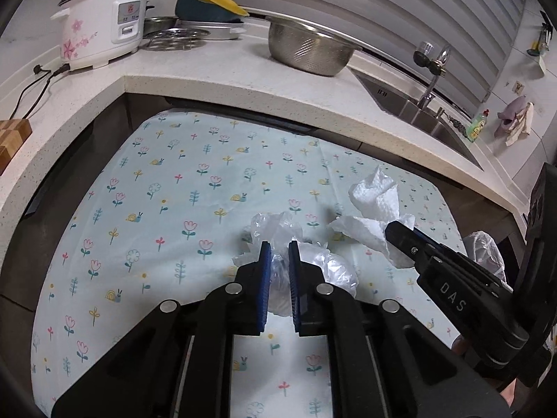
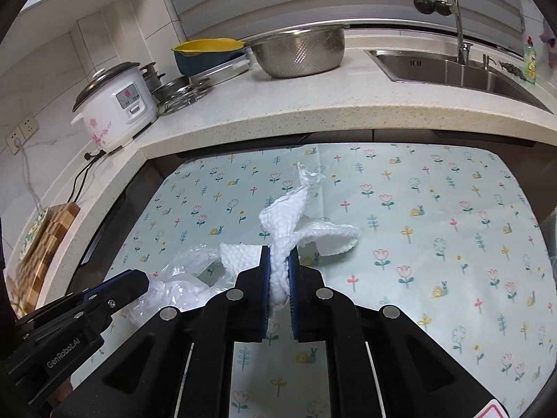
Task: Collect trash
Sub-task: 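Grasp the white tissue with the right tool while the left tool grasps the plastic wrap, then carry the tissue and plastic wrap over to the bin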
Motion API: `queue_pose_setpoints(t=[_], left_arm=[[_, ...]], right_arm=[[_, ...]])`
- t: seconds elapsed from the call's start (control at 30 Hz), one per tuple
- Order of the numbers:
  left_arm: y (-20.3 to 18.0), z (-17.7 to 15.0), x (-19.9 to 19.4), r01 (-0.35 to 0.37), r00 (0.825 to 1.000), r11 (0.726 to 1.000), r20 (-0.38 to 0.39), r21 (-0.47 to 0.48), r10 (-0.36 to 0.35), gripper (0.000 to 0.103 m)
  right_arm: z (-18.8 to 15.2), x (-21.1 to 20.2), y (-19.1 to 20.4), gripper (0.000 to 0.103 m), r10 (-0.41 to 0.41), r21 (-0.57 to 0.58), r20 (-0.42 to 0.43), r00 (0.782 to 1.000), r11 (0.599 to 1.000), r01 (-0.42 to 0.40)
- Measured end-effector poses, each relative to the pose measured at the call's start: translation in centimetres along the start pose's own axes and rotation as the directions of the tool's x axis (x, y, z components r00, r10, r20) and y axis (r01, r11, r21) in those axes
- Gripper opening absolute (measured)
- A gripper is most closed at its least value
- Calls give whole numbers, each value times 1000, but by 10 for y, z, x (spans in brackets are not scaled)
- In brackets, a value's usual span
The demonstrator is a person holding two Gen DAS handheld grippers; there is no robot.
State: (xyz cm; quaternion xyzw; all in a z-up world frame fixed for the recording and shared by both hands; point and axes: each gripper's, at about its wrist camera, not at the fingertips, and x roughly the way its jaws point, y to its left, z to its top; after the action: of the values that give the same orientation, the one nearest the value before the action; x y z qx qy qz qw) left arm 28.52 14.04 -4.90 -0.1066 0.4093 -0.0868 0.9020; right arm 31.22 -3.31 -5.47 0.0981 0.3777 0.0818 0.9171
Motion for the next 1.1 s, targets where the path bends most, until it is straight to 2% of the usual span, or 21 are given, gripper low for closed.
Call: queue_pose_setpoints(t=[0.63,1.1], left_arm=[[-137,-14,-55,82,994,981,52,175,-92,10],[-231,-36,-62,130,989,948,28,291,-144,10]], right_arm=[[-2,-133,-103,9,-100,131,157,983,988,80],[-23,-194,-189,9,-179,232,197,964,964,131]])
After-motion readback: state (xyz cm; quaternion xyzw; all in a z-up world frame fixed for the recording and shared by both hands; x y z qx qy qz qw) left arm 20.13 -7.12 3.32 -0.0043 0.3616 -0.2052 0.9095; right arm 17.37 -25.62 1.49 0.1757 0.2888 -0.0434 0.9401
